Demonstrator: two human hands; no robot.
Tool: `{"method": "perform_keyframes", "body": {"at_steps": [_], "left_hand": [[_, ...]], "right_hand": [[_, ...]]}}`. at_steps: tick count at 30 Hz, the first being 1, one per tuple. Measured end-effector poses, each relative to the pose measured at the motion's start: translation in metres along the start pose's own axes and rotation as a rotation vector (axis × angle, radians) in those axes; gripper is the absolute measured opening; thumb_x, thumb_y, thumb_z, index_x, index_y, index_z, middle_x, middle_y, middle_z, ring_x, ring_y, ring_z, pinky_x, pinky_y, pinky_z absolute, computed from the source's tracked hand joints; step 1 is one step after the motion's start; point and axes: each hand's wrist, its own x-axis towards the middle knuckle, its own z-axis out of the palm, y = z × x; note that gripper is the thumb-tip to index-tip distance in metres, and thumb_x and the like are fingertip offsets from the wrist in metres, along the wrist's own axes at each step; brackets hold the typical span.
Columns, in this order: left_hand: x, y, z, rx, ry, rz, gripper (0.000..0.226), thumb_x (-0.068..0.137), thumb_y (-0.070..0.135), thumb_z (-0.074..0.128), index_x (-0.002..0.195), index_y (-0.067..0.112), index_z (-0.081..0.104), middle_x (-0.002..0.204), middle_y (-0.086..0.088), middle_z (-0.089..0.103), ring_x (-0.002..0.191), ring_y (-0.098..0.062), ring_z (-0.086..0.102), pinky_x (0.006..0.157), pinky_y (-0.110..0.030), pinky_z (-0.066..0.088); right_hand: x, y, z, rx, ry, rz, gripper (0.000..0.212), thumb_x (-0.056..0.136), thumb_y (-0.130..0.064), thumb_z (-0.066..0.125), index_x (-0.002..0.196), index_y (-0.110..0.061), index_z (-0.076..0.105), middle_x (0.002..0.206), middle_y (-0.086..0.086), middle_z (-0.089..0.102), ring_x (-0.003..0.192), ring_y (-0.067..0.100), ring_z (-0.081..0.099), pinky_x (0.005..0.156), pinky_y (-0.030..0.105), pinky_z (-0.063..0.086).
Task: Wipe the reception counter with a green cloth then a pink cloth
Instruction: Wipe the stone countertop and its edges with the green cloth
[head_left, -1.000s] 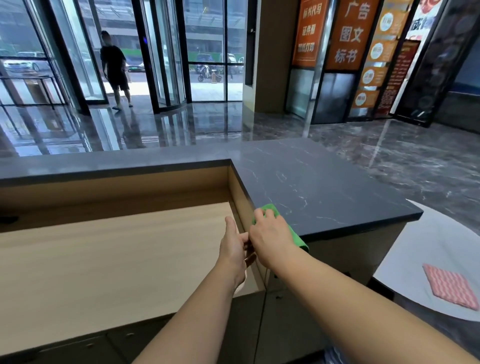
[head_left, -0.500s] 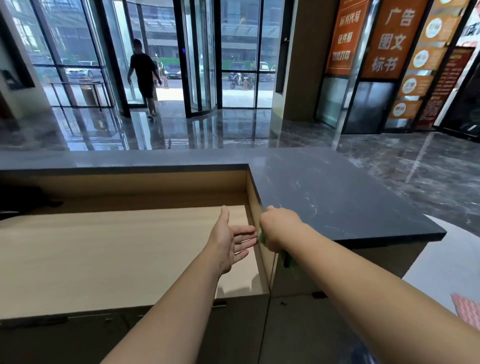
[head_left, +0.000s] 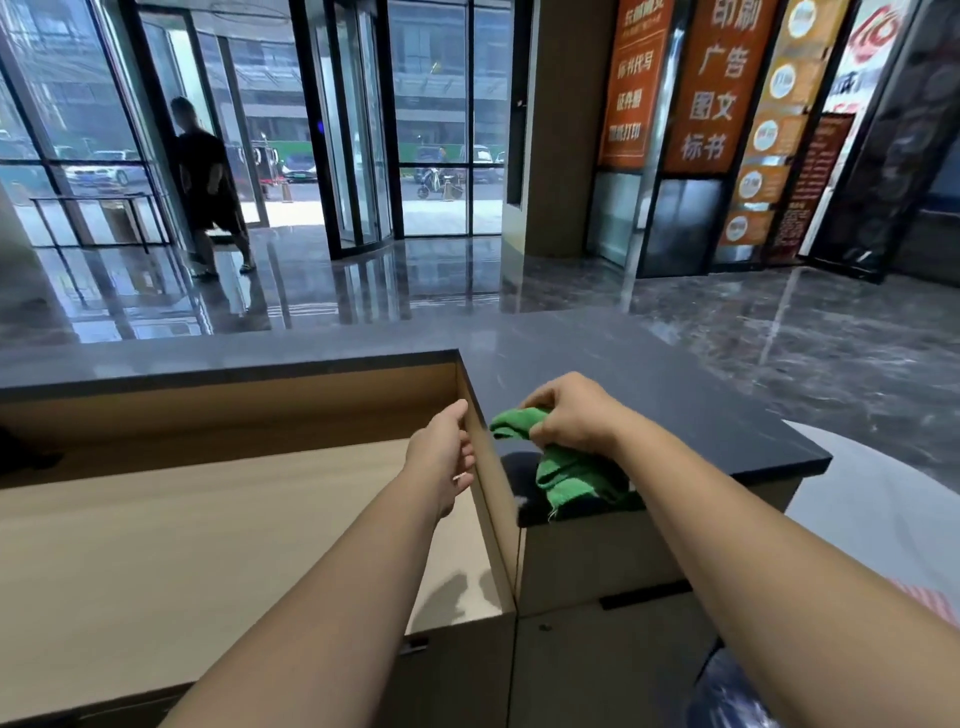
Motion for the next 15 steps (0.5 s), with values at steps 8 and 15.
{"method": "perform_keyframes", "body": {"at_steps": [8, 15], "left_hand": [[-0.012, 0.012, 0.048, 0.022, -0.334, -0.097, 0.044, 0.080, 0.055, 0.065, 0.093, 0.013, 0.064, 0.073, 0.001, 0.064, 0.070, -0.012, 0.057, 0.062, -0.024, 0.041], [-0.023, 0.006, 0.065, -0.042, -0.274, -0.003, 0.016, 0.091, 0.019, 0.060, 0.100, 0.005, 0.063, 0.060, -0.009, 0.067, 0.049, -0.020, 0.064, 0.036, -0.021, 0.046]], "right_hand": [[-0.016, 0.020, 0.007, 0.064, 0.311, -0.101, 0.046, 0.075, -0.005, 0.066, 0.114, -0.027, 0.071, 0.113, 0.008, 0.059, 0.104, 0.027, 0.058, 0.089, 0.036, 0.049], [-0.036, 0.032, 0.006, 0.309, 0.317, -0.053, 0.058, 0.080, -0.009, 0.065, 0.137, -0.017, 0.056, 0.135, 0.004, 0.050, 0.126, 0.016, 0.048, 0.104, 0.027, 0.038]]}}
